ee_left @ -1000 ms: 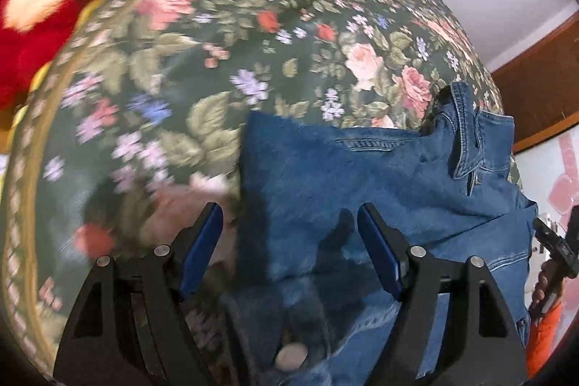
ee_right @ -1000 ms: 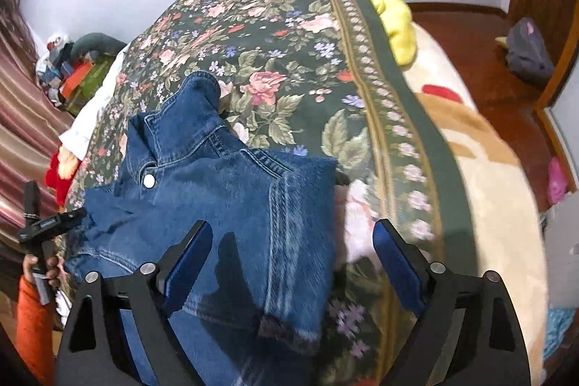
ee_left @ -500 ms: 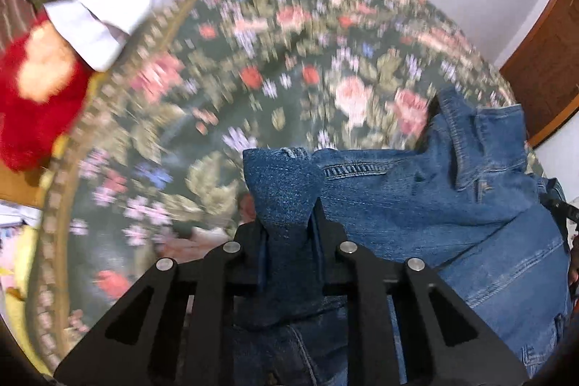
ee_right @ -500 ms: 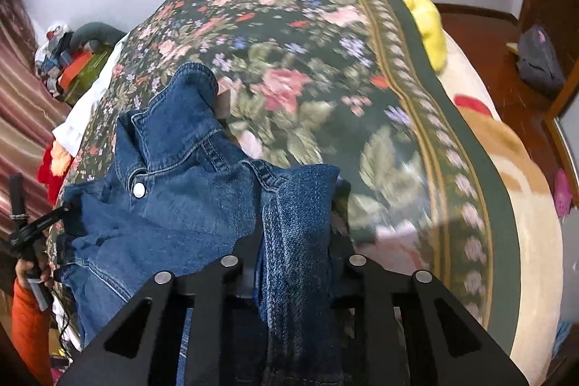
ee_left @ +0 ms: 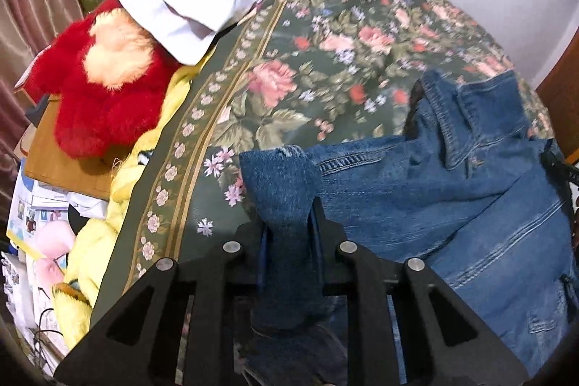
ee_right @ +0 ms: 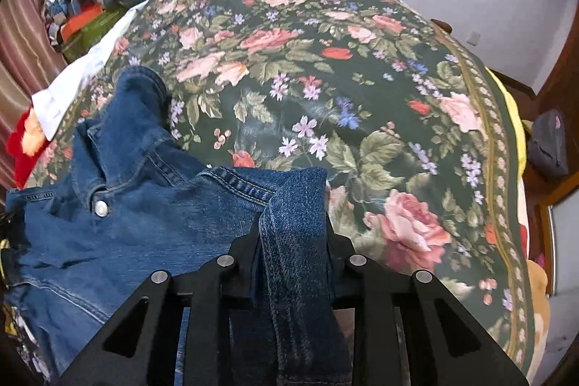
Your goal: Fold large clothes
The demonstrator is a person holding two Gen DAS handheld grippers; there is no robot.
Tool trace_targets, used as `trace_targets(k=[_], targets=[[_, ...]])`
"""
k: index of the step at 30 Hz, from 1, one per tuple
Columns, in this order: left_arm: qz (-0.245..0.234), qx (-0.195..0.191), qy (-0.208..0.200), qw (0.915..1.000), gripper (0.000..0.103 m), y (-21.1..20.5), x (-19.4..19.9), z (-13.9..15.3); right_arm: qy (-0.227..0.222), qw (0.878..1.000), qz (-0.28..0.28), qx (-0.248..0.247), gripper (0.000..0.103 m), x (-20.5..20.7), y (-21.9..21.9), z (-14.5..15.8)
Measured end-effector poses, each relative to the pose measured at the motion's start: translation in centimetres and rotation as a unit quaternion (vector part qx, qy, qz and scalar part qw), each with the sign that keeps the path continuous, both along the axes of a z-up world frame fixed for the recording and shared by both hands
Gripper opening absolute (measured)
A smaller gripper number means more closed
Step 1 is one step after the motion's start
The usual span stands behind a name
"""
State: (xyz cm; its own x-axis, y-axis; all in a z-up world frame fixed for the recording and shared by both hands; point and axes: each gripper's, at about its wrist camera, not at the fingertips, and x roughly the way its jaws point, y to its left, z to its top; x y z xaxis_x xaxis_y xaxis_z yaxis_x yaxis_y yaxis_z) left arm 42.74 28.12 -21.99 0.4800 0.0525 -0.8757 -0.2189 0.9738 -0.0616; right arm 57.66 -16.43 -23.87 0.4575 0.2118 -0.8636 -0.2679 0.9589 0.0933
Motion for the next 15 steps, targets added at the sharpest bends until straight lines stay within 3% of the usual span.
trace_targets(k=[4,9,15], targets=[[-0.007,0.027,0.011,0.9995,0.028,-0.2,0.7,-1.5,-0.005,1.000,0.015,0.004,0.033,-0.5,-0.9,-0.4],[-0.016,0.042,0.011,0.9989,0.029,-0.5,0.4,-1.5,-0.004,0.999,0.001,-0.041,0.073,-1.0,-1.7,-0.2],[-0.005,0.044,0.024,0.9987,0.036,-1.4,-0.4,0.1,0.027,0.999,-0.020,0.002,0.074,-2.8,-3.6,1.9]])
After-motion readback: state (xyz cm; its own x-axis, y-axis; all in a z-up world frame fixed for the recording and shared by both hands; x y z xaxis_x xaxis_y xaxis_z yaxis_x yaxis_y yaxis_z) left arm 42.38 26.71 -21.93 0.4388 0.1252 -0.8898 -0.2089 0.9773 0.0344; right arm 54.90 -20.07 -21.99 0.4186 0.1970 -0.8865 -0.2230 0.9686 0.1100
